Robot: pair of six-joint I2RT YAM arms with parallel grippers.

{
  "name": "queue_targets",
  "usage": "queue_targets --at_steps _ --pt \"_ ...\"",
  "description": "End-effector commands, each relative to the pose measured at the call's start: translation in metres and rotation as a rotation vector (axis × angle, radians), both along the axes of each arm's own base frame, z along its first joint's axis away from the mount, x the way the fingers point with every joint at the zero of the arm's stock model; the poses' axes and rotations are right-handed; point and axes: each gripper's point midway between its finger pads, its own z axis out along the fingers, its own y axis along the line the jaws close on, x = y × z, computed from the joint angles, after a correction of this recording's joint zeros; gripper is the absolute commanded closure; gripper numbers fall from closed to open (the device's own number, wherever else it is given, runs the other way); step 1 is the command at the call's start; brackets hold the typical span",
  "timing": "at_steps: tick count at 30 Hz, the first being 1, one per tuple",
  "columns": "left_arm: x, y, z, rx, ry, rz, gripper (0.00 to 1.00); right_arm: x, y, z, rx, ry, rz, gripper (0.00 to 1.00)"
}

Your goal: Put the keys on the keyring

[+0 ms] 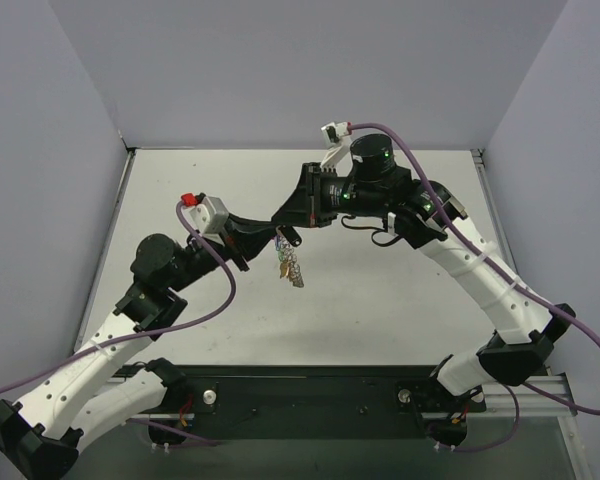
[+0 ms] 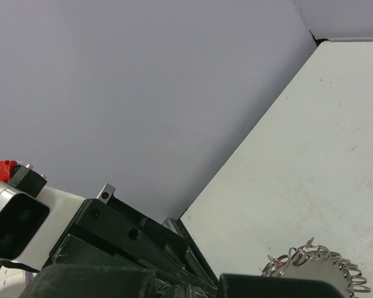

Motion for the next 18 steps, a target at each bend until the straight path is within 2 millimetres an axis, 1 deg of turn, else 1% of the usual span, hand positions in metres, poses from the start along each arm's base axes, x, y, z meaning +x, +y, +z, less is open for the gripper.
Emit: queue_targets --at_steps 1,5,7,8,10,11,13,14,16,18 --pt "0.0047 0.0130 0.0496 -0.142 -0.128 0.077 1.00 -0.0166 0.0094 0.0120 0.026 0.015 0.043 1.00" --pt "0.0070 0.0140 0.0533 -0.170 -0.141 0.088 1.00 -0.0167 0.0105 0.0137 0.024 0.002 0.037 1.00" --pt "0.0080 0.0150 0.0557 -0.189 -0.145 0.095 1.00 -0.0158 0.0099 0.0155 0.021 -0.006 0.030 0.97" --pt "0.0084 0.0150 0.0539 -0.192 -0.143 0.095 1.00 -0.0162 0.0092 0.0149 0.015 -0.008 0.026 0.92" --pt "0.0088 0.0171 0.0557 -0.207 -0.152 0.105 1.00 -0.0157 0.0075 0.0155 0.010 -0.020 0.022 0.87" --pt "0.0100 0.0177 0.0526 -0.206 -0.151 0.112 1.00 -0.0160 0.0078 0.0150 0.007 -0.023 0.021 0.80" --pt "0.0104 0.0203 0.0544 -0.214 -0.165 0.126 1.00 -0.0154 0.0067 0.0144 0.001 -0.032 0.015 0.76" --pt "0.0116 0.0207 0.0506 -0.209 -0.165 0.133 1.00 -0.0154 0.0058 0.0145 0.000 -0.035 0.013 0.72" --pt "0.0119 0.0230 0.0518 -0.221 -0.181 0.144 1.00 -0.0146 0.0055 0.0137 -0.005 -0.043 0.010 0.69" --pt "0.0121 0.0227 0.0463 -0.223 -0.189 0.144 1.00 -0.0147 0.0061 0.0141 -0.007 -0.052 0.013 0.65"
